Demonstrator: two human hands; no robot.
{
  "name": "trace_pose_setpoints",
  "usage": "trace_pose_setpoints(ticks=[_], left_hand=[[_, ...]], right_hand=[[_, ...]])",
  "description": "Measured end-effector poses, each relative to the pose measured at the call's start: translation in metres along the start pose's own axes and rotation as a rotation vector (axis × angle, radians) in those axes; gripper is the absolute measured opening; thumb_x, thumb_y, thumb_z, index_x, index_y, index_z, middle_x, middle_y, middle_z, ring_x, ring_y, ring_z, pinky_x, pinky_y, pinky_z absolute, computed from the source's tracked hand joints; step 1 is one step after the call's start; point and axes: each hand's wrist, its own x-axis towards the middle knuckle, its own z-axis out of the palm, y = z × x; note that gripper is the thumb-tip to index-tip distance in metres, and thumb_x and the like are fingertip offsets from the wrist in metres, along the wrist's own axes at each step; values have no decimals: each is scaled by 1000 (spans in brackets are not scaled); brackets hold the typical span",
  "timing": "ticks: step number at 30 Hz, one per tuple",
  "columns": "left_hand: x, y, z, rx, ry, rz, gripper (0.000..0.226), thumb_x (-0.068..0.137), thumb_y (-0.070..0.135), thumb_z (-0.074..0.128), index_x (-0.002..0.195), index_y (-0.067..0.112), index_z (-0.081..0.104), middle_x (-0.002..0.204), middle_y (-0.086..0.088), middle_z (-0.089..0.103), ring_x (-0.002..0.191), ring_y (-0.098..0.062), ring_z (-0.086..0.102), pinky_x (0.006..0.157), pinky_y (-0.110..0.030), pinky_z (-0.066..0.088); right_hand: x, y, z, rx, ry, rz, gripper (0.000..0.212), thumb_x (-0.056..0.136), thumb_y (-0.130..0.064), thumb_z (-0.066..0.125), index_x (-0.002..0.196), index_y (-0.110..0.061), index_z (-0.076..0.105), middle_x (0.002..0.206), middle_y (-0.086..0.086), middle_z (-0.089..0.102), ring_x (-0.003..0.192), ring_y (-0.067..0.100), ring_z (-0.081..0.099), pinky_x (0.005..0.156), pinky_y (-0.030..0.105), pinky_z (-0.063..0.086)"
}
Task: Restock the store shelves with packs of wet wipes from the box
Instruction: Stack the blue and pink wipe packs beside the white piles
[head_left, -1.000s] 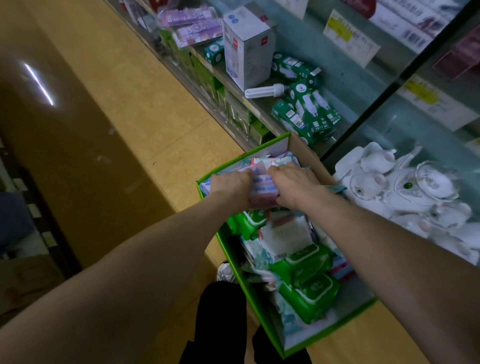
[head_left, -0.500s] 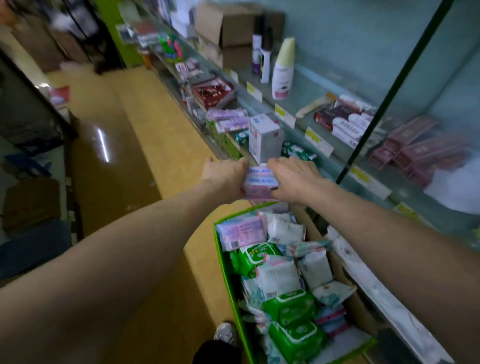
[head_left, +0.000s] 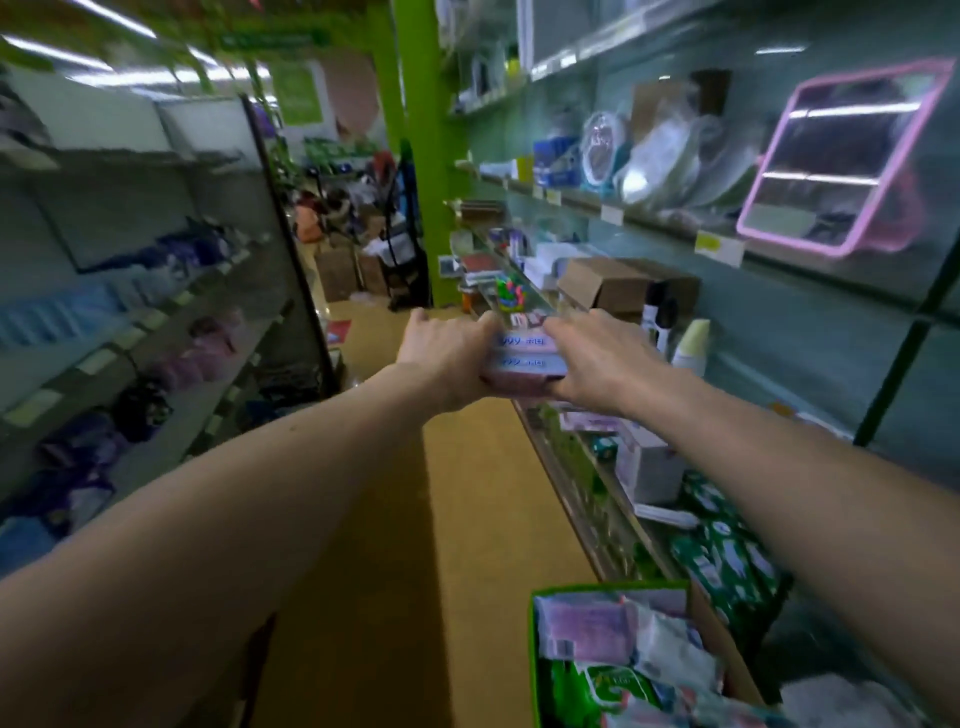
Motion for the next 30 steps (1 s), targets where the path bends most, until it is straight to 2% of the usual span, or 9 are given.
trace_pose_setpoints(ticks=[5,10,13,18,24,27,30], left_hand=[[-20,-67,-36,53,77,-121,51,82,68,55,103,25,38,108,1,62,98,-26,61,90,-41,33],[-56,-144,-72,135,93,-242,57,80,68,54,113,25,40,106,3,61,95,-24,60,91,-41,32],[-83,-189,-93,200,116,-291,52,82,66,54,110,24,40,110,0,62,99,-25,61,91,-39,32],[-125,-270,-122,273,174,-378,47,84,59,56,110,22,42,107,1,63,91,-25,61,89,-40,32],[-183,-356,-160,348,226,-467,52,84,61,57,113,21,43,107,1,63,91,-23,61,95,-42,32],[-216,-397,-178,409,214,-532,50,84,59,57,112,21,42,105,1,61,90,-23,61,95,-44,32],[-251,-435,-196,512,168,-587,46,87,48,58,117,20,40,109,-3,62,93,-26,61,96,-45,32]], right_hand=[[39,-54,-39,5,85,-125,43,84,-44,63,115,-21,45,118,4,53,113,27,49,72,36,37],[76,-128,-72,47,167,-241,48,84,-41,64,123,-20,45,123,5,52,116,27,48,80,37,40],[99,-178,-88,92,215,-302,45,85,-41,63,122,-22,45,119,4,52,112,26,48,74,35,38],[132,-262,-119,142,312,-404,42,83,-38,66,117,-24,47,114,1,54,106,23,50,78,37,46],[162,-363,-158,228,414,-512,33,84,-29,66,111,-23,50,109,2,56,101,23,51,72,32,40],[171,-417,-171,303,456,-559,26,84,-23,66,104,-24,49,101,2,56,88,21,47,70,30,38],[177,-470,-183,357,481,-615,26,83,-22,66,103,-22,49,97,1,52,88,20,45,72,30,38]])
